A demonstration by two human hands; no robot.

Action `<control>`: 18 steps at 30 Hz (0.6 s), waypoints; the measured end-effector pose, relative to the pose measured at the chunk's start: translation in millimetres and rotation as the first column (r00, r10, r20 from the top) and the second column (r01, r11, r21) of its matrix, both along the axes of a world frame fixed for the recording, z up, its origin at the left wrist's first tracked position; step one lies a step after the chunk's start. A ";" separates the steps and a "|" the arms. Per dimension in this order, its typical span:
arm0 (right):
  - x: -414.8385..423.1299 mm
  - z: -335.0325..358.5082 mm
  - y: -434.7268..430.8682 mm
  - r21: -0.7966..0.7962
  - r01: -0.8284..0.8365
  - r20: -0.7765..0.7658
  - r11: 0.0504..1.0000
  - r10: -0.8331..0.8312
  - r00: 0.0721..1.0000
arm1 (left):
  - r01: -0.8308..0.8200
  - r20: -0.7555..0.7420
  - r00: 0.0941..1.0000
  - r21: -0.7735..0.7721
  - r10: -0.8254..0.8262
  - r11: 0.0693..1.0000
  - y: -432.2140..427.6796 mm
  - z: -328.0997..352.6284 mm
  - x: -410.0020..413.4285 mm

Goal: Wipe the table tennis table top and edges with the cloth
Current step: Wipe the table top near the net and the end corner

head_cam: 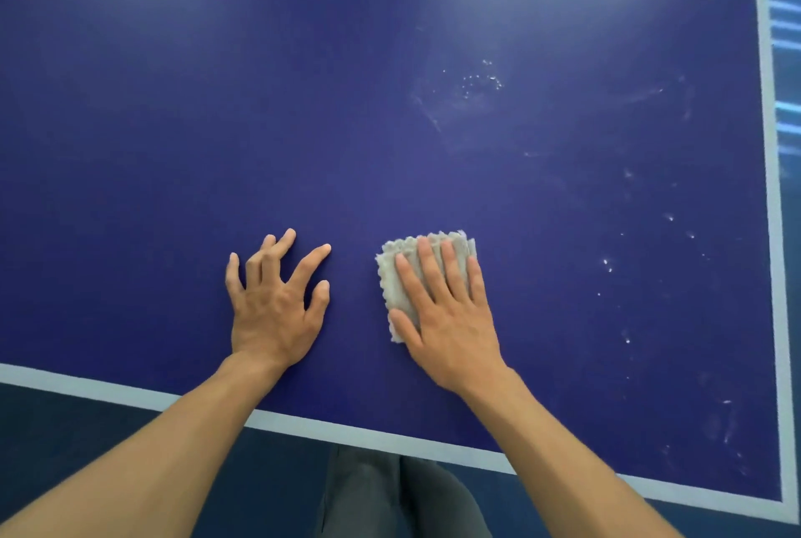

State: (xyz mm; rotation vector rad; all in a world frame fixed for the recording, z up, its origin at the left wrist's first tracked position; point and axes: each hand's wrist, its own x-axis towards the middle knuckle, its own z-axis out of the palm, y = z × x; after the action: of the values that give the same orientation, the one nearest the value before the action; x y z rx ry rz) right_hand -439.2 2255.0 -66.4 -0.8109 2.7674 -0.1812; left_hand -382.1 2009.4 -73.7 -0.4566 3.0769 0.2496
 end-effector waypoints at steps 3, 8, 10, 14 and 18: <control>-12.1 3.0 40.8 0.076 0.122 -0.007 0.990 -0.122 0.993 | 0.029 -0.037 0.999 -0.045 -0.030 0.999 -5.9 1.3 -8.6; -127.0 9.3 29.3 0.120 0.574 0.054 0.810 -0.583 0.811 | -0.017 -0.095 0.995 -0.007 0.016 1.000 -16.8 11.3 -53.8; -172.3 10.9 4.3 0.089 0.700 0.073 0.709 -0.706 0.705 | -0.023 -0.104 0.994 0.030 0.026 0.999 -22.1 12.2 -78.7; -169.0 4.7 -59.2 0.037 0.431 -0.002 0.902 -0.431 0.902 | -0.040 -0.110 0.993 0.072 0.047 0.997 -36.9 8.8 -142.3; -109.4 -2.0 -58.3 0.003 -0.052 -0.049 0.999 0.053 0.997 | -0.013 -0.028 1.000 0.048 0.015 0.999 -58.5 2.9 -216.9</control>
State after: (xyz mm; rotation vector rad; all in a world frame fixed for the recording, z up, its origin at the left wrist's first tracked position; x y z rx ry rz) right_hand -548.6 2196.7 -68.3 -0.8983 2.7878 -0.1515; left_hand -599.0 1950.9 -70.9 -0.4768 3.0879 0.3325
